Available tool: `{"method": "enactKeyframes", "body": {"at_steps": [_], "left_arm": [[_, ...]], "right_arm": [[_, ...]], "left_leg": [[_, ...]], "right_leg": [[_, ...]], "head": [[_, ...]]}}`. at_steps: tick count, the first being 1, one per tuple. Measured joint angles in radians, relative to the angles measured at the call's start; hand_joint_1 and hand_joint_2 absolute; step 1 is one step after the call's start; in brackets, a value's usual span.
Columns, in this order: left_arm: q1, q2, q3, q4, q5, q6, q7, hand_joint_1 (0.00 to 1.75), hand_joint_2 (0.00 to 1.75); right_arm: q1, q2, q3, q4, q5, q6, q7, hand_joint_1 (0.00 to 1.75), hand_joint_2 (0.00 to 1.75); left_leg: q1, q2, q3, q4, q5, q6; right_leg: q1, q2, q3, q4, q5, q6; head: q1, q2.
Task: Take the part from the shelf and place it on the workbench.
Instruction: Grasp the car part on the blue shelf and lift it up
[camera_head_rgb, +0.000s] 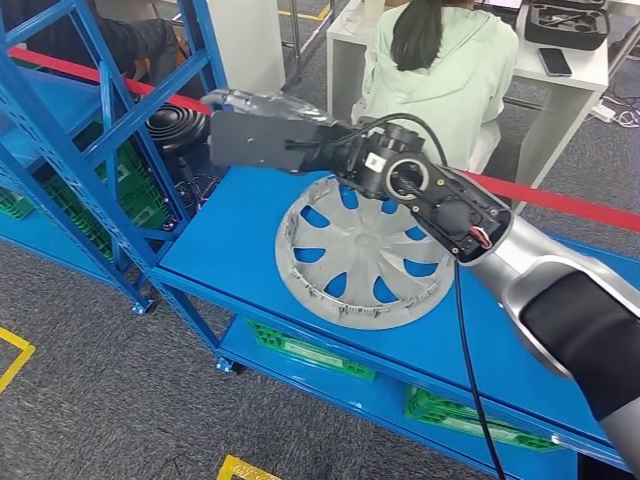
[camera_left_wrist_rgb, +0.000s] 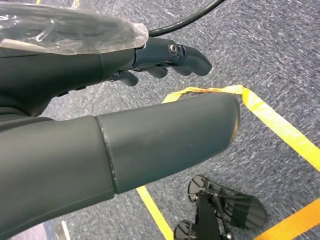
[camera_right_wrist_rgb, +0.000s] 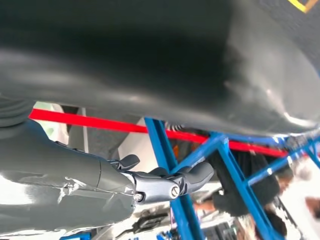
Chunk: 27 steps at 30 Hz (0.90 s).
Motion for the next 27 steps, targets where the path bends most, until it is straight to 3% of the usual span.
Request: {"method": "enactKeyframes", "body": {"at_steps": [3,7,13,23,27], "left_arm": [[0.002,0.0,0.009,0.0,0.013,0.001,-0.003,0.0,0.0],[0.007,0.0,0.017,0.0,0.018,0.003,-0.001,0.0,0.0],[0.009,0.001,0.029,0.0,0.021,0.002,0.001,0.0,0.0],[0.014,0.0,0.038,0.0,0.024,-0.004,-0.005,0.0,0.0],[0.015,0.0,0.038,0.0,0.024,-0.006,-0.006,0.0,0.0]], "right_arm": [[-0.014,0.0,0.069,0.034,-0.032,0.028,0.022,0.0,0.0],[-0.013,-0.001,0.167,0.076,-0.063,0.025,0.04,0.0,1.75],[0.009,-0.041,0.264,0.104,-0.07,0.001,0.094,0.0,1.75],[0.027,-0.122,0.344,0.121,-0.031,-0.022,0.126,0.0,1.75],[0.028,-0.149,0.363,0.119,-0.008,-0.029,0.178,0.0,1.75]], "left_leg": [[0.0,0.0,0.0,0.0,0.0,0.0],[0.0,0.0,0.0,0.0,0.0,0.0],[0.0,0.0,0.0,0.0,0.0,0.0],[0.0,0.002,0.001,0.0,0.0,0.0],[0.0,0.002,0.002,0.0,0.0,0.0]], "right_leg": [[0.0,0.0,0.001,-0.001,0.0,0.0],[0.0,0.0,0.0,-0.002,0.0,0.0],[0.0,0.0,0.0,-0.002,0.0,0.0],[-0.001,0.002,0.0,-0.002,0.0,0.0],[0.0,0.002,0.0,-0.002,0.0,0.0]], "head": [[0.0,0.0],[0.0,0.0],[0.0,0.0],[0.0,0.0],[0.0,0.0]]}}
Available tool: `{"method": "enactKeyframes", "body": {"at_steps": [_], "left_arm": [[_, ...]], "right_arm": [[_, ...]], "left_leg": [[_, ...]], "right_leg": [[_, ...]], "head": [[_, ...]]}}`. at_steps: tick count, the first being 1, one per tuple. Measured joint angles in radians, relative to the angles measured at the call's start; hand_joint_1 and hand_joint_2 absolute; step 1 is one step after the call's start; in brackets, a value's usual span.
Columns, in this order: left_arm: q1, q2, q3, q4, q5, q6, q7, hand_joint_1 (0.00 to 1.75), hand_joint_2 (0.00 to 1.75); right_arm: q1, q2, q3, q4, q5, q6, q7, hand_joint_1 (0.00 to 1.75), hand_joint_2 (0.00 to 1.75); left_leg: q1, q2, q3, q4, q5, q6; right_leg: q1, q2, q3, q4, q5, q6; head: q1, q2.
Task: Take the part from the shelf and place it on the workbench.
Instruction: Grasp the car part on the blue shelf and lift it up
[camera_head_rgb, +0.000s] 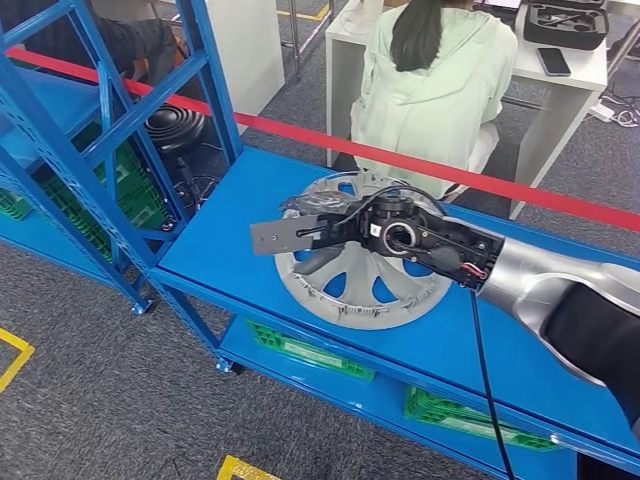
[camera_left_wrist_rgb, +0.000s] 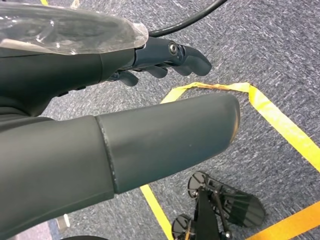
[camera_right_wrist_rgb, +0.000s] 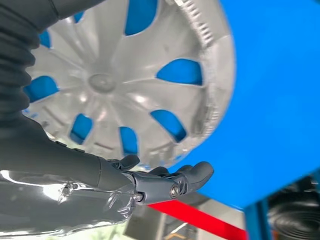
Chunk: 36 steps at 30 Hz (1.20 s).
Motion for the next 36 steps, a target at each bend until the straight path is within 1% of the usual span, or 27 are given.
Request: {"method": "enactKeyframes", "body": {"at_steps": [4,10,14,17,24,32,36], "left_arm": [[0.002,0.0,0.0,0.0,0.003,0.0,0.0,0.0,0.0],[0.003,0.0,0.0,0.0,0.005,0.001,0.0,0.0,0.0],[0.003,-0.004,0.0,0.0,0.004,0.002,0.0,0.0,0.0],[0.003,-0.004,0.0,0.0,0.004,0.003,0.0,0.0,0.0],[0.003,-0.006,0.001,0.0,0.012,0.014,0.002,0.0,0.0],[0.003,-0.004,0.004,0.0,0.021,0.021,0.002,0.0,0.0],[0.003,-0.004,0.016,0.0,0.032,0.028,0.002,0.0,0.0]], "right_arm": [[0.0,-0.039,0.002,-0.019,0.009,-0.006,0.062,0.0,1.75],[0.0,-0.053,0.002,-0.028,0.006,-0.007,0.078,0.0,1.75],[-0.001,-0.109,0.012,-0.061,0.008,-0.014,0.122,0.0,1.75],[0.001,-0.122,0.021,-0.067,0.02,-0.021,0.125,0.0,1.75],[0.004,-0.129,0.039,-0.084,0.029,-0.014,0.113,0.0,1.75],[0.003,-0.129,0.041,-0.15,-0.096,-0.032,0.094,0.0,1.75],[-0.018,-0.129,0.04,-0.212,-0.12,-0.028,0.117,0.0,1.75]], "left_leg": [[0.0,-0.001,0.0,0.0,0.0,0.0],[0.0,0.0,0.0,0.0,0.0,0.0],[-0.001,0.0,0.0,0.0,0.0,0.0],[0.0,0.0,0.0,0.0,0.0,0.0],[0.0,0.0,0.001,0.0,0.0,0.0],[0.0,0.0,0.001,0.0,0.0,0.0],[0.0,0.0,0.001,0.0,0.0,0.0]], "right_leg": [[0.0,0.0,0.0,0.0,0.0,0.0],[0.0,0.0,0.001,0.0,0.0,0.0],[-0.001,0.0,0.001,0.0,0.0,0.0],[0.0,0.0,0.001,0.0,0.0,0.0],[0.0,0.0,0.002,0.0,0.0,0.0],[0.0,0.0,0.002,0.0,0.0,0.0],[0.0,0.0,0.002,0.0,0.0,0.0]], "head": [[0.0,0.0],[0.0,0.0],[0.0,0.0],[0.0,0.0],[-0.001,0.0],[-0.001,0.0],[-0.001,0.0]]}}
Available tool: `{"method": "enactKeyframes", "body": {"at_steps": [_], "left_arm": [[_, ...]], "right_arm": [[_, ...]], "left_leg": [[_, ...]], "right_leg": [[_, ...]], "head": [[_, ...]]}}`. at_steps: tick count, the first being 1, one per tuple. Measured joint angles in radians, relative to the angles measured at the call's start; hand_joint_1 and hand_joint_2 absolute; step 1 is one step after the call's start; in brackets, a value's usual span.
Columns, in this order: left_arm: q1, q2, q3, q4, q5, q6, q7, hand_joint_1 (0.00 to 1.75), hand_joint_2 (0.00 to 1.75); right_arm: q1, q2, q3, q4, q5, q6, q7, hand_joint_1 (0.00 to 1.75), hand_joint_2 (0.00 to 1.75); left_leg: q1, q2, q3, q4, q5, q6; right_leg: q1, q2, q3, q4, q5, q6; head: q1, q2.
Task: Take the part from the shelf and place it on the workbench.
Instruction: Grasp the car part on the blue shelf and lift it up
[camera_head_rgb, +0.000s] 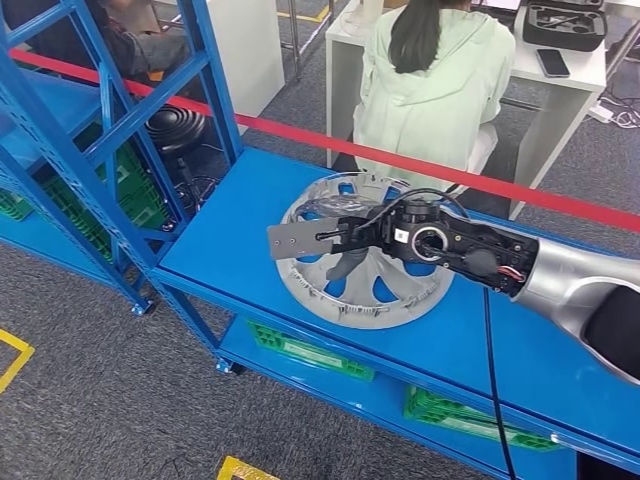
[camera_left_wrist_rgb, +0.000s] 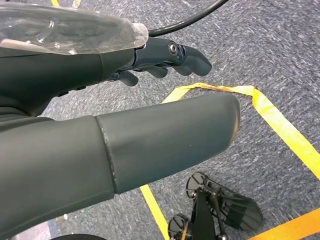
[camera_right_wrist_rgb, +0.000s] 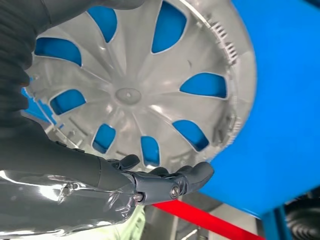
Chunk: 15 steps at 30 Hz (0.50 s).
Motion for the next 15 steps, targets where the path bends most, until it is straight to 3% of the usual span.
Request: {"method": "enactKeyframes", "body": {"at_steps": [15], "left_arm": [[0.0,0.0,0.011,0.0,0.002,0.002,0.001,0.0,0.0]], "right_arm": [[-0.021,-0.016,0.001,-0.131,-0.009,0.002,0.027,0.0,1.75]], "left_leg": [[0.0,0.0,0.002,0.0,0.001,0.001]], "right_leg": [[0.0,0.0,0.003,-0.001,0.002,0.002]], "head": [[0.0,0.0]]}}
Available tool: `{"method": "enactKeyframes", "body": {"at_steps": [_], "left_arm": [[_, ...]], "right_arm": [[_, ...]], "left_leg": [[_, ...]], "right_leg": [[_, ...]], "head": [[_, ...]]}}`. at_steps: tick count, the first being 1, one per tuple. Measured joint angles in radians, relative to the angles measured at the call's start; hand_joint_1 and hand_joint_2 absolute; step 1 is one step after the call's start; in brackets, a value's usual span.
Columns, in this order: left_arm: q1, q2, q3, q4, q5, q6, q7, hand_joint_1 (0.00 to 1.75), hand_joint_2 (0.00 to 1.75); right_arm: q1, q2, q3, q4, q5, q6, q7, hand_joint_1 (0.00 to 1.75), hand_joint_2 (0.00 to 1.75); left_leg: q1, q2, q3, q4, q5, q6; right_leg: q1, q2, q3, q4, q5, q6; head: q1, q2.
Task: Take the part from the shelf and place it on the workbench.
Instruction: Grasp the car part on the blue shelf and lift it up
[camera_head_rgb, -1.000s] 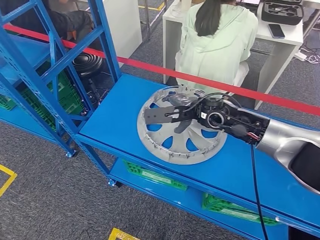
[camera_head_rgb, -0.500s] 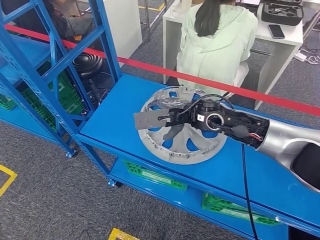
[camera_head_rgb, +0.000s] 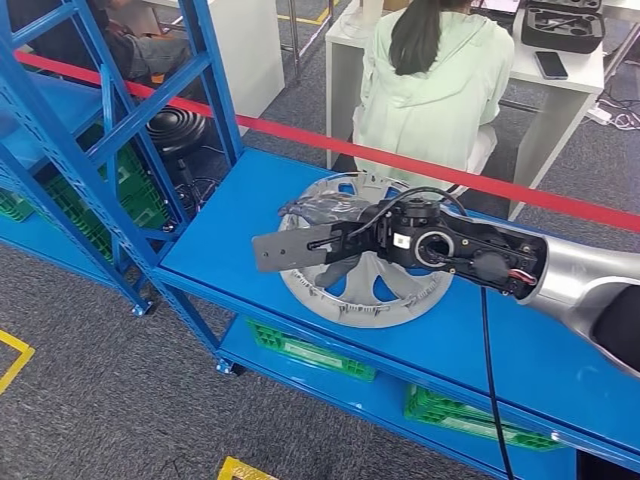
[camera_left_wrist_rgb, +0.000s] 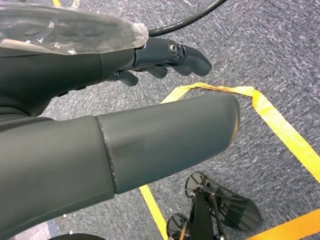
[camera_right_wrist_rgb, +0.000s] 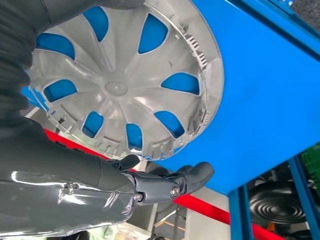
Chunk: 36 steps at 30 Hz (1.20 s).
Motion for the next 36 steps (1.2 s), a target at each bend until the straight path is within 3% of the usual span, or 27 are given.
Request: {"method": "enactKeyframes", "body": {"at_steps": [14,26,36], "left_arm": [[0.0,0.007,0.007,0.0,-0.006,-0.011,-0.004,0.0,0.0],[0.0,0.011,0.015,0.0,-0.007,0.001,0.01,0.0,0.0],[0.0,0.018,0.015,0.0,-0.029,-0.006,0.009,0.0,0.0]], "right_arm": [[0.033,-0.055,0.046,-0.098,-0.084,-0.016,0.068,0.0,1.75],[0.183,-0.131,0.09,-0.131,-0.055,0.0,0.115,0.0,1.75],[0.283,-0.219,0.06,-0.153,-0.01,-0.022,0.117,0.0,1.75]], "left_leg": [[0.0,0.0,0.0,0.0,0.0,0.0],[0.0,0.0,0.0,0.0,0.0,0.0],[0.0,0.0,0.0,0.0,0.0,0.0]], "right_leg": [[0.0,0.0,0.0,-0.001,0.0,0.0],[0.0,0.0,0.0,-0.001,0.0,0.0],[0.0,0.0,0.0,-0.001,0.0,0.0]], "head": [[0.0,0.0],[0.0,0.0],[0.0,0.0]]}}
